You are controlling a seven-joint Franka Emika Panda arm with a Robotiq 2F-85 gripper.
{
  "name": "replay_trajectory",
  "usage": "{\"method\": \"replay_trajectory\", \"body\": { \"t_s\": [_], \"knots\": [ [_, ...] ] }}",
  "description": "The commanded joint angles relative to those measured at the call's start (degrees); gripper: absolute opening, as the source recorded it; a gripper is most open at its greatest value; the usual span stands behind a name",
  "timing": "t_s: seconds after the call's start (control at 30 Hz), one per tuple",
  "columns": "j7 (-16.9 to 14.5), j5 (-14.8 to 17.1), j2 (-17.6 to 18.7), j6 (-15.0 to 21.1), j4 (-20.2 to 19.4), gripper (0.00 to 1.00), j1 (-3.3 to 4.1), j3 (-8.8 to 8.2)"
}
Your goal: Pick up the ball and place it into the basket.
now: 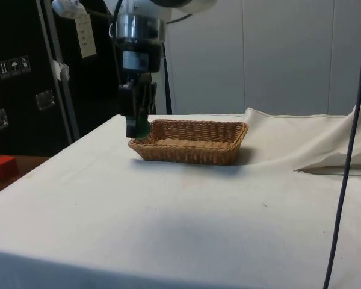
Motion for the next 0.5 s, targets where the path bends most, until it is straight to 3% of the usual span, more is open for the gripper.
{"method": "replay_trajectory", "body": {
  "t_s": [0.0,0.17,0.27,0.47],
  "knots": [
    [0.29,-0.34,-0.29,-0.4,0.06,0.01,0.0,-0.06],
    [2.58,-3.38,-1.78,-2.81,0.63,0.01,-0.06,-0.57],
    [2.01,-2.81,-2.12,-2.86,0.63,0.01,-0.11,-0.4],
    [3.27,-5.56,-3.04,-5.73,1.72,0.01,-0.4,-1.95]
  ]
}}
